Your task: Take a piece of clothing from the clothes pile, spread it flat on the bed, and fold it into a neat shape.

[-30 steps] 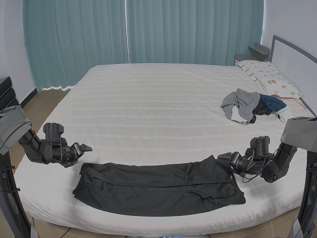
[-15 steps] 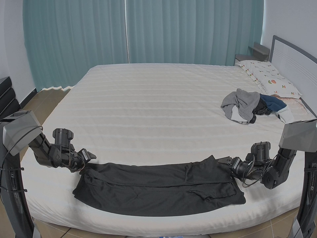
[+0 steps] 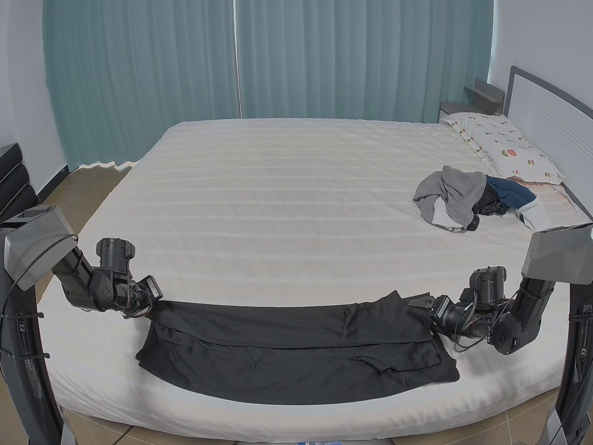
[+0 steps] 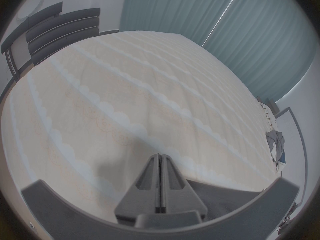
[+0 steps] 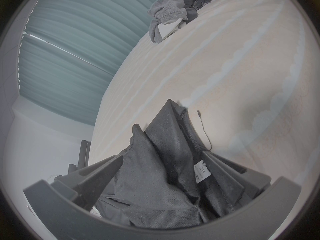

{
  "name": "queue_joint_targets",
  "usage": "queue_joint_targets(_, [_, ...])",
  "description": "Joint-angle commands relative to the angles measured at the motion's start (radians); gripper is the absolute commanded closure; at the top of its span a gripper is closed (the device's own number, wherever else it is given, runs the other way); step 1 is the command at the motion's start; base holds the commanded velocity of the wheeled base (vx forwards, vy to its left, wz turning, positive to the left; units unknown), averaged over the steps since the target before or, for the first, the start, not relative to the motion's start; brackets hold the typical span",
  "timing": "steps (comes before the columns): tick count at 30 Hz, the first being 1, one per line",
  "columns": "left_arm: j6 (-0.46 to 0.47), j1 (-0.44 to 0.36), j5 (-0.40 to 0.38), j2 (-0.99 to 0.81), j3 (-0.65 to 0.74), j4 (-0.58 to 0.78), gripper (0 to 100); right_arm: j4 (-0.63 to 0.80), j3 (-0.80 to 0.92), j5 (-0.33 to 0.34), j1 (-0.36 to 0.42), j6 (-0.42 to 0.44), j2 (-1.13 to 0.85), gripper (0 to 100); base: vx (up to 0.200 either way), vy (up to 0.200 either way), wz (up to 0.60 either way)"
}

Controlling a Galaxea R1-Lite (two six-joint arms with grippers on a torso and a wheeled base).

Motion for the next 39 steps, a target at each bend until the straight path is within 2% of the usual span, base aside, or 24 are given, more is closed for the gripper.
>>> queue_joint_targets(1, [-0.002, 0.003, 0.001, -0.019, -0.004, -0.002, 100, -0.003, 0.001, 0.000, 0.000, 0.000, 0.001, 0, 0.000, 0.000, 0.00])
queue_joint_targets(6, [-0.006, 0.001, 0.002, -0.009, 0.002, -0.048, 100, -0.017, -0.014, -0.003, -0.005, 0.005, 0.010, 0, 0.000, 0.000, 0.00])
queue_joint_targets(14, [-0.006, 0.001, -0.007, -0.012, 0.007, -0.041, 100, -0.034, -0.039, -0.006, -0.006, 0.029, 0.029, 0, 0.000, 0.000, 0.00])
queue_joint_targets(15, [-0.006, 0.001, -0.007, -0.012, 0.007, -0.041, 0, -0.035, -0.037, -0.006, -0.006, 0.029, 0.029, 0, 0.000, 0.000, 0.00])
queue_joint_targets(31, [-0.016, -0.017, -0.011, -0.146, 0.018, -0.029, 0, -0.032, 0.061, -0.058, 0.003, 0.025, -0.108, 0, 0.000, 0.000, 0.00])
queue_joint_targets(36, [-0.028, -0.011, -0.036, -0.209, 0.186, -0.022, 0, -0.069, 0.175, -0.044, -0.019, 0.038, -0.142, 0, 0.000, 0.000, 0.00])
queue_joint_targets(39, [-0.094, -0.011, -0.079, -0.241, 0.262, -0.029, 0, -0.098, 0.231, -0.046, 0.006, 0.046, -0.139, 0, -0.067, 0.000, 0.00])
